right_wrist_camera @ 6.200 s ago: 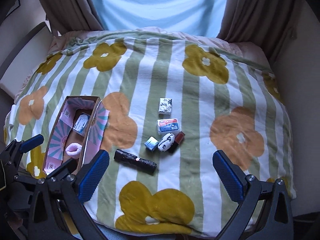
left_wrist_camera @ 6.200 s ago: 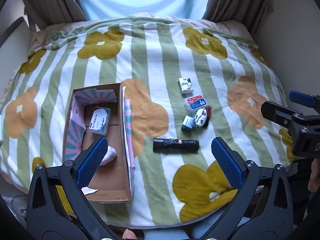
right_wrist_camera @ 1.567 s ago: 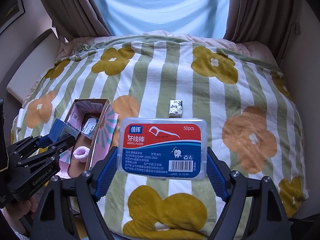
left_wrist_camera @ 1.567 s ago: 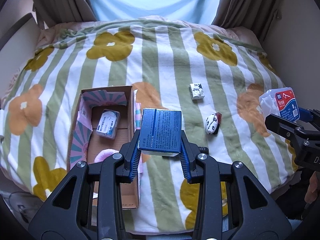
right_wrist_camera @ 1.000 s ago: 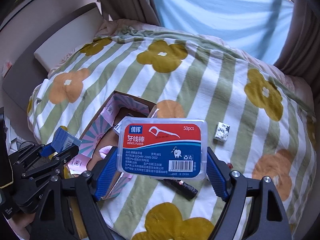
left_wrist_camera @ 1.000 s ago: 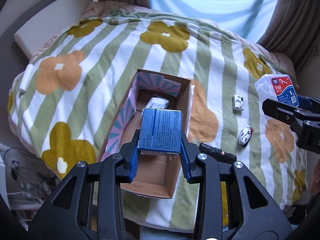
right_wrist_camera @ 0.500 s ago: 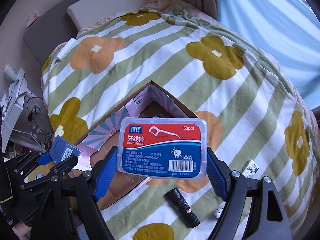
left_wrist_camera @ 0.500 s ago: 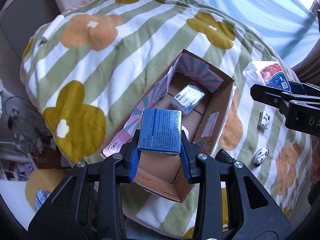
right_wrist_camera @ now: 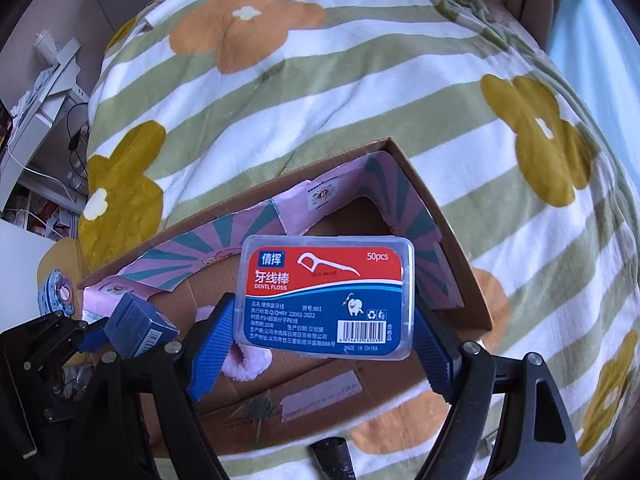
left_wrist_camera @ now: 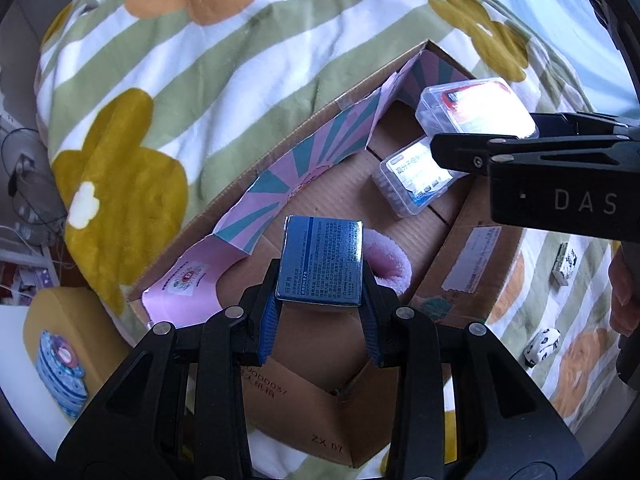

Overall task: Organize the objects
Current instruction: 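Open left tool to drop blue box while right tool releases red floss box inside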

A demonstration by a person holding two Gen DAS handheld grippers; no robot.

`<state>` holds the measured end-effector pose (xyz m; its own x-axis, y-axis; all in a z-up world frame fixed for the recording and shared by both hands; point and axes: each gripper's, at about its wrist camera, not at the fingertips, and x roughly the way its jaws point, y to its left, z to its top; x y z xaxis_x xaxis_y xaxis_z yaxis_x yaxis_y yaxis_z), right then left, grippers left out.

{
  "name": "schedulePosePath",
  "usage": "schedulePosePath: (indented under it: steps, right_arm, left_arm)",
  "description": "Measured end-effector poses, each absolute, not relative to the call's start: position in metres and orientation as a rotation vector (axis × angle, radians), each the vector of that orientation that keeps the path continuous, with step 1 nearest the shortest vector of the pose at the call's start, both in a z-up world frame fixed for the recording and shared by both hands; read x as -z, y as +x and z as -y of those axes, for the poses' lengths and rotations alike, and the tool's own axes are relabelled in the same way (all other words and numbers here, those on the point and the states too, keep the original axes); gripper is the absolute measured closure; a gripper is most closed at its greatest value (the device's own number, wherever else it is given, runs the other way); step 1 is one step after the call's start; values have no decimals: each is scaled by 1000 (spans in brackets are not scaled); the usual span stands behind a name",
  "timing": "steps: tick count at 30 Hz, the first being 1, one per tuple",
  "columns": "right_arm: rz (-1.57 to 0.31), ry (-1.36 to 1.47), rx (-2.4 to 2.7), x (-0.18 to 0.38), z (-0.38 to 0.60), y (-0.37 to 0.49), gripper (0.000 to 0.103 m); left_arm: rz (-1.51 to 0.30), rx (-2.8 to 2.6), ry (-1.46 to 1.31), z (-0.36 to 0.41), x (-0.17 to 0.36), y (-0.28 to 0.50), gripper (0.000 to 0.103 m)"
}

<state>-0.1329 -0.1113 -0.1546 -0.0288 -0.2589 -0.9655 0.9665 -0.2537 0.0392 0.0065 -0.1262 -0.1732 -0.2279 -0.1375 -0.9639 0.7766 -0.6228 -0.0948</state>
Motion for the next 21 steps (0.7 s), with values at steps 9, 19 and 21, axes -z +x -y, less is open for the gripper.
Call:
schedulePosePath:
  steps: [9, 19, 21]
  right_arm:
    - [-977, 1197, 1382, 201, 142, -133, 24]
    - [-964, 1249, 1335, 210, 147, -137, 24]
    - [-946, 1264, 1334, 210, 147, -138, 14]
  left_arm:
    - [-820, 1858, 1464, 132, 206, -10, 71]
    - [-732, 1845, 1486, 125, 198, -11, 70]
    - [-711, 1862, 1485, 121, 191, -12, 67]
